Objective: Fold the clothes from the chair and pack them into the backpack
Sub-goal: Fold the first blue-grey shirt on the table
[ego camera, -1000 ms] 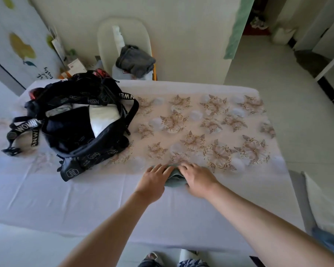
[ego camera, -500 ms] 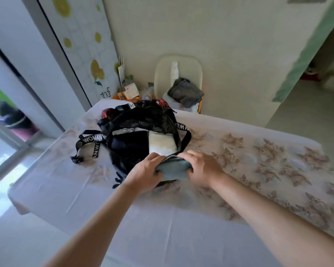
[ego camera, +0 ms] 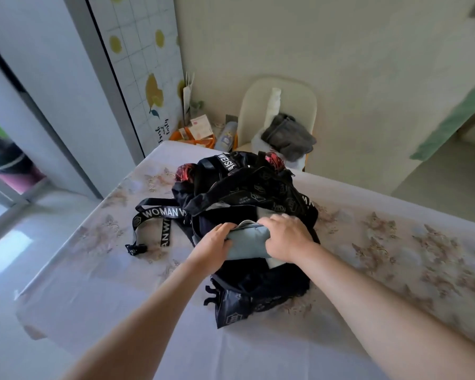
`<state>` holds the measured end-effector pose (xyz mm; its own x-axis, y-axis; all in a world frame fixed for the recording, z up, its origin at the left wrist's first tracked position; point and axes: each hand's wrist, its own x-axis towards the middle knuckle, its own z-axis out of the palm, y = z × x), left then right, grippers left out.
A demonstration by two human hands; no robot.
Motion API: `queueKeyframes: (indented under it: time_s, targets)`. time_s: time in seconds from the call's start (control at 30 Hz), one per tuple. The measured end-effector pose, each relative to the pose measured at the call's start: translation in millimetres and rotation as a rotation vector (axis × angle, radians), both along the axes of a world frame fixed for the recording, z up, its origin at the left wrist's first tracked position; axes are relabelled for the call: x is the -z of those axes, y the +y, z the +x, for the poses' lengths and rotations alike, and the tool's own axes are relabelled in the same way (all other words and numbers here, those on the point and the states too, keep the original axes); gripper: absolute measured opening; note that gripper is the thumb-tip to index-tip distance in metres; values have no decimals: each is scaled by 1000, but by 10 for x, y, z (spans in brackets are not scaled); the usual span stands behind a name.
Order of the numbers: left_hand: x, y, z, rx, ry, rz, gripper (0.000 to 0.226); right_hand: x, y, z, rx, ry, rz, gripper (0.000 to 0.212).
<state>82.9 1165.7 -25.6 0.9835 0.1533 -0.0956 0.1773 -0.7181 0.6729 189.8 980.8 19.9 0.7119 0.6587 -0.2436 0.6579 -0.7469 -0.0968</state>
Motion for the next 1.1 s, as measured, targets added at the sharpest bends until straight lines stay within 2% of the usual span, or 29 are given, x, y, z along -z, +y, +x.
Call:
queueKeyframes:
  time_s: [0.07, 0.13, 0.2, 0.3, 0.37, 0.5, 0.6, 0.7, 0.83, 0.93, 1.0, 1.1]
  targets:
    - [98, 58, 14, -10, -25, -25, 43, 64, 134, -37, -152, -182, -134, 69]
    - [179, 121, -4, 8, -43, 15, 44, 158, 277, -105, -289, -214, -169, 88]
    - [231, 182, -36, 60, -21, 171, 50, 244, 391, -126, -306, -191, -192, 94]
    - [261, 232, -113, 97, 1, 472, 62, 276, 466, -35, -237, -149, -197, 81]
    - [247, 252, -151, 96, 61, 598, 68, 235, 476, 15, -212, -128, -193, 71]
    - [197, 324, -172, 194, 232, 733, 53, 178, 438, 30, -159, -113, -203, 55]
    - [133, 371, -220, 287, 190, 667, 39, 152, 431, 36, -150, -96, -204, 49]
    - [41, 270, -288, 319, 89, 422, 23, 117, 490, 9, -165, -33, -196, 49]
    - [-3, 226, -456, 260, -59, 325, 15, -6, 643, -84, -99, 313, -154, 35]
    - [0, 279, -554, 206, -112, 281, 17, 45, 721, -114, 3, 547, -172, 36]
    - [8, 261, -574, 226, -162, 314, 14, 113, 700, -181, 65, 533, -134, 40]
    - [21, 251, -512, 232, -200, 334, 11, 256, 591, -255, 56, 310, 8, 28]
